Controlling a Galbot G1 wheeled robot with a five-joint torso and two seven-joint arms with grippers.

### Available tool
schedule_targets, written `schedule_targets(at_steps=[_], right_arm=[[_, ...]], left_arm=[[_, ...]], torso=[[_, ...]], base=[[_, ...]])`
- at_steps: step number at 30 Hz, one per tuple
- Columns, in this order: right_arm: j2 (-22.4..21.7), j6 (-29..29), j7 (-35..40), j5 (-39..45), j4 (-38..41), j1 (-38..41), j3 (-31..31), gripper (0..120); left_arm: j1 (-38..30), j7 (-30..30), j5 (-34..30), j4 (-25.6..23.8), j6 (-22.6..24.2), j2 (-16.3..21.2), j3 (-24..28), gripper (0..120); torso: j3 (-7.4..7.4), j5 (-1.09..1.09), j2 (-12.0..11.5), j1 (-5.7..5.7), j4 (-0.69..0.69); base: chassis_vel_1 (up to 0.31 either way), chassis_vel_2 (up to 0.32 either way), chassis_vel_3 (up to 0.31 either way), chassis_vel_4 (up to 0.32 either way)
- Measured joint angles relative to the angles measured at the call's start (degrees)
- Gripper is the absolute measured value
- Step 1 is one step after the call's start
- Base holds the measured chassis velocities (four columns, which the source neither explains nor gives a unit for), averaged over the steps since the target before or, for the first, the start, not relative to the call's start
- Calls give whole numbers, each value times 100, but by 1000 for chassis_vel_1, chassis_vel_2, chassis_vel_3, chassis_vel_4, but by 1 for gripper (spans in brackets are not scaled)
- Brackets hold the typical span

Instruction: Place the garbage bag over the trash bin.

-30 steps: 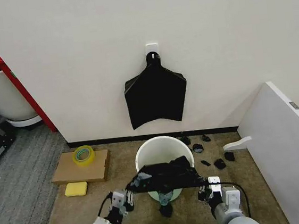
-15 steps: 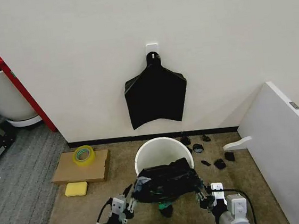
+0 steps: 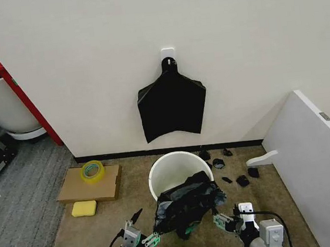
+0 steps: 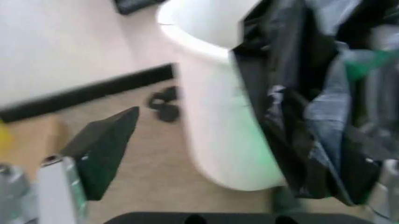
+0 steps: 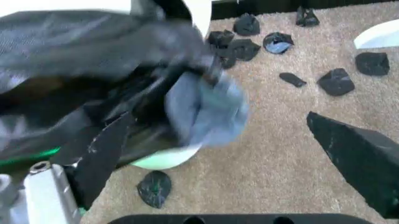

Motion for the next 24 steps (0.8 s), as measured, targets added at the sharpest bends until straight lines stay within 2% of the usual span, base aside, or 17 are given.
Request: schedule_targets(at_steps=[2,6,7,11,13,16,19,22,24], right_arm=[[1,-2,1,3,6,13,-11,100],[11,-17,2,13,57,31,-63,100],[11,-17,2,13,57,31,-63,100],[18,-27,0,15,120,16,-96,100],[21,-28,0,16,133,14,-99,100],[31,-38,0,17,169,8,-124,100],[47,-58,6,18,205,18,-140,100],[57,-66,8,22,228,16,-141,100],[67,-68,8,24,248,8,-143,100]], left_arm=[[-22,-26,79,100,-111,9,-60,100],[-230,141,-37,505,-953,-63,-177,100],[-230,141,-37,505,-953,-63,-177,100],[-511,635,-803,771,-1613,-197,-136,100],[-591,713,-937,834,-1670,-210,-132,100],[-955,977,-1201,1177,-1765,-184,-115,100],[-1294,1117,-1149,1429,-1755,-88,-60,100],[-1403,1247,-1015,1478,-1755,-29,-13,100],[-1468,1692,-1043,1510,-1871,31,24,100]], torso=[[0,0,0,0,0],[0,-2,0,0,-1],[0,-2,0,0,-1],[0,-2,0,0,0],[0,-2,0,0,0],[0,-1,0,0,0],[1,-1,0,0,-1],[1,0,0,0,-1],[1,-1,0,0,0]], base=[[0,0,0,0],[0,0,0,0],[0,0,0,0],[0,0,0,0],[0,0,0,0],[0,0,0,0],[0,0,0,0],[0,0,0,0],[0,0,0,0]])
